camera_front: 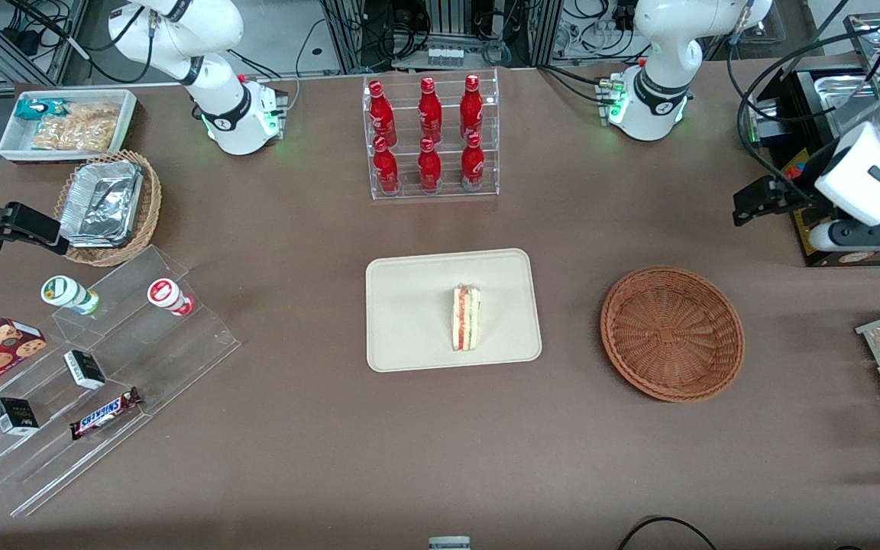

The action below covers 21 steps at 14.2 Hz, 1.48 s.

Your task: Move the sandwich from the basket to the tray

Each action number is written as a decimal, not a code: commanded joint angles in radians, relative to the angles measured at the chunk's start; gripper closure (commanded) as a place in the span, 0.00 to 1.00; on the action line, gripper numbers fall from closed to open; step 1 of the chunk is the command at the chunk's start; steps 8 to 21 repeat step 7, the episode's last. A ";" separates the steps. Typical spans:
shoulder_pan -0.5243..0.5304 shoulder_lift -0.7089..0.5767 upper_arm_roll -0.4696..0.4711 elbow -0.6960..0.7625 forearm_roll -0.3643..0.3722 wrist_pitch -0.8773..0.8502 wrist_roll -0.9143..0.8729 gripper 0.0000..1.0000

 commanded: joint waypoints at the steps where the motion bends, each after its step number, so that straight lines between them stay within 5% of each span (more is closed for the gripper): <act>1: 0.003 -0.019 0.004 -0.020 0.046 -0.023 0.012 0.00; 21: 0.003 -0.010 0.006 -0.010 0.055 -0.018 0.010 0.00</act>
